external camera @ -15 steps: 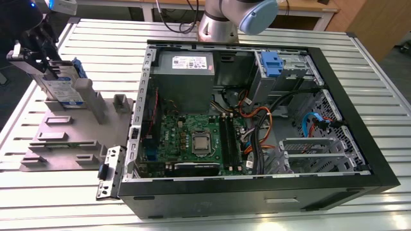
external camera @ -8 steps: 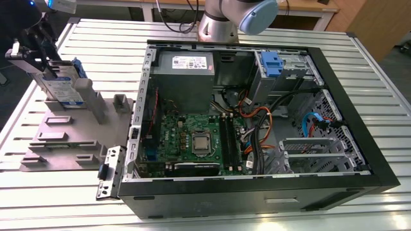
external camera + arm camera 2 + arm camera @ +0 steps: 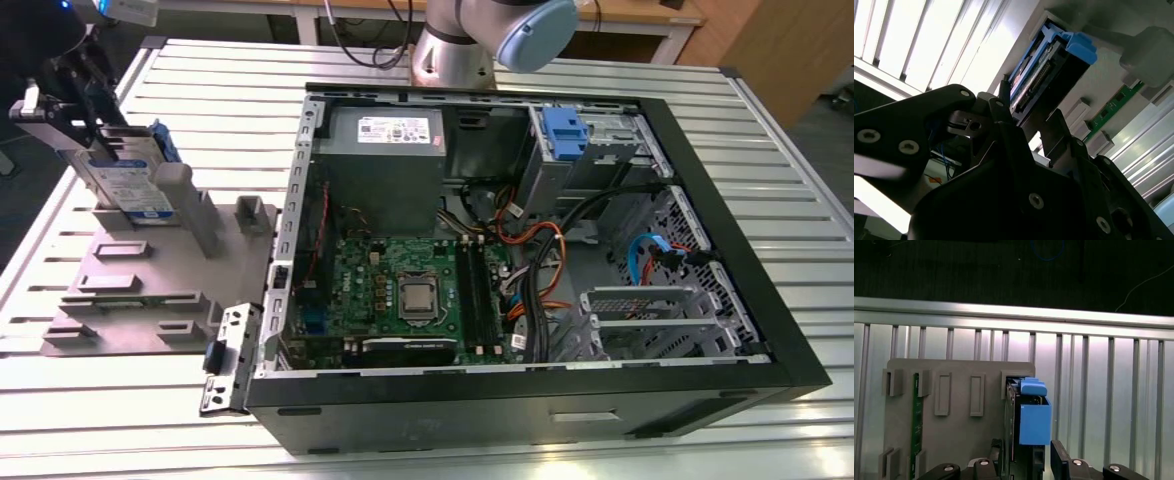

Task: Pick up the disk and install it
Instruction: 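Pick up the disk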

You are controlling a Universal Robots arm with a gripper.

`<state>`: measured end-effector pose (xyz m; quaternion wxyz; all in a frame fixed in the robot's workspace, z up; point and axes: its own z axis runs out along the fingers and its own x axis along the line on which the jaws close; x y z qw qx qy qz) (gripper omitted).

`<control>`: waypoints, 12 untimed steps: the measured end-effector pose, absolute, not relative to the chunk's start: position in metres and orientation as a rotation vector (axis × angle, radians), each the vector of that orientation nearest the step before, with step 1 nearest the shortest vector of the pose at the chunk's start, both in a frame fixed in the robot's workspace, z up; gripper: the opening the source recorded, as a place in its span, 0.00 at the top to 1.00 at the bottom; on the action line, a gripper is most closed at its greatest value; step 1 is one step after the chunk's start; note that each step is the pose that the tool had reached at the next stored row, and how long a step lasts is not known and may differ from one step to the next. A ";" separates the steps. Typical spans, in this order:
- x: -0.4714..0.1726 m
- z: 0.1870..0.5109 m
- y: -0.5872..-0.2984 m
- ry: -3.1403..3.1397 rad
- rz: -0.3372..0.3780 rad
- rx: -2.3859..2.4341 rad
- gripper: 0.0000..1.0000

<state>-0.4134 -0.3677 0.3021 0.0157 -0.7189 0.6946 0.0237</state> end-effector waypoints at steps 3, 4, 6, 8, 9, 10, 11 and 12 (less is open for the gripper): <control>-0.413 0.302 -0.368 2.160 0.073 -2.236 0.49; -0.413 0.302 -0.368 2.160 0.073 -2.236 0.49; -0.413 0.303 -0.368 2.155 0.080 -2.231 0.49; -0.413 0.303 -0.368 2.154 0.081 -2.230 0.49; -0.413 0.303 -0.368 2.154 0.081 -2.229 0.49; -0.413 0.302 -0.368 2.154 0.081 -2.229 0.49; -0.413 0.302 -0.368 2.154 0.081 -2.229 0.49; -0.413 0.302 -0.368 2.157 0.081 -2.226 0.49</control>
